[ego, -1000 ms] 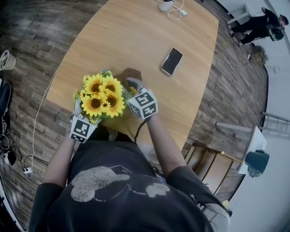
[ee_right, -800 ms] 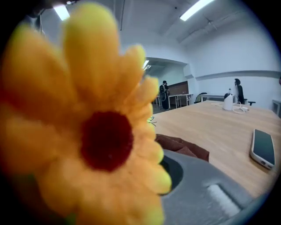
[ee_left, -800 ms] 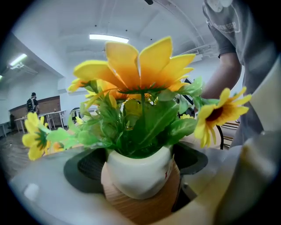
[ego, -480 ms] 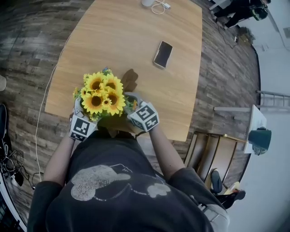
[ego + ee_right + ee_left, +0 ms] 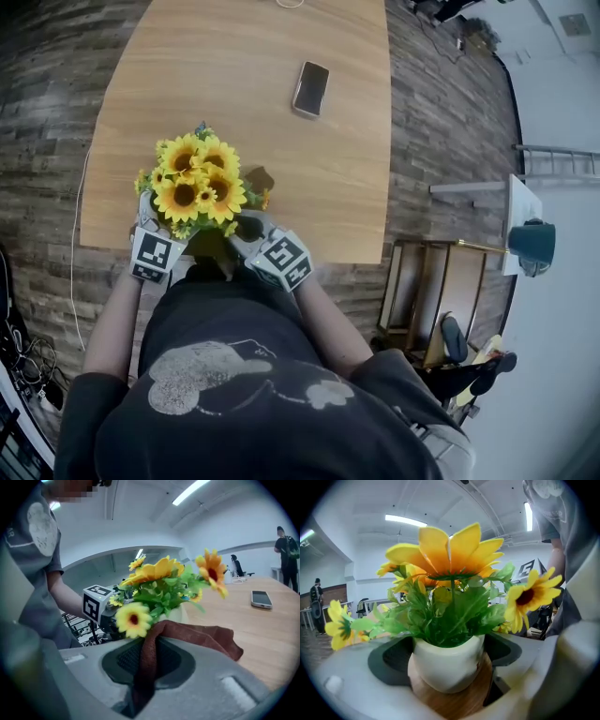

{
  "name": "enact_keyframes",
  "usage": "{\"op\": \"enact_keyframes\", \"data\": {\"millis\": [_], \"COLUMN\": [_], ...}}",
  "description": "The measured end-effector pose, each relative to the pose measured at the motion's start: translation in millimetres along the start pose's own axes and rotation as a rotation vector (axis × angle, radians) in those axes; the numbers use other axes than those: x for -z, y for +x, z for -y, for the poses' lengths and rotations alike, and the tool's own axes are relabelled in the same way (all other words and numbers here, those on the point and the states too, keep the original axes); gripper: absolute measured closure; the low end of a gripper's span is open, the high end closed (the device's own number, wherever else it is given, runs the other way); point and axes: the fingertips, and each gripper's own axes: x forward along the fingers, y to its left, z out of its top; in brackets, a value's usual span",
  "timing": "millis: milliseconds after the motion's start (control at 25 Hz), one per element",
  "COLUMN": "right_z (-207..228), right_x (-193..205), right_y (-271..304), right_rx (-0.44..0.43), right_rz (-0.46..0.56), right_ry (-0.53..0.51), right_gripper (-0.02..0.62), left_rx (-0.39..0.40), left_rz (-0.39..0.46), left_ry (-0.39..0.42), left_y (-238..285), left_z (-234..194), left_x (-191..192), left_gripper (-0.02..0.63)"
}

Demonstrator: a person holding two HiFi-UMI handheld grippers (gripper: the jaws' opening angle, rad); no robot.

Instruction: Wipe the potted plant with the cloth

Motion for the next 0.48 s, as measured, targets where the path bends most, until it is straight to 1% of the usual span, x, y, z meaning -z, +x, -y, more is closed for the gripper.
{"op": "enact_keyframes", "data": {"millis": [80,200,320,400,480], "right_z": [-9.6,-14.1,-11.5,-4.9,6.2], "right_x": [4.3,6.0,5.3,4.3,2.5], "right_y": [0.5,0.0,-6.0,-14.5,-28.2], "right_rx": [-0.015,-0.012,-0.009,-0.010,-0.006], "right_rz": [-0.008,-0.001,0.012,0.017,0.030], "right_ry": [-0.009,-0.015,-0.011,-0.016,-0.019], "right_gripper": [0.552,0.552,0.552,0.552,0.552], "left_rx": [0.014,0.037,0.032,-0.003,-0.073], "left_rz": [0.011,0.029,0.021,0.015,0.008], "left_ry": [0.009,0.000,-0.012,-0.036,-0.054], "left_y": [3.2,5.4,4.8,5.5,5.1], "left_z": [2.5,6.6,6.6,3.4,-0.7], "left_x": [1.5,2.8,4.2,4.3,4.0], "left_gripper": [0.078,0.078,0.077,0.072,0.031]}}
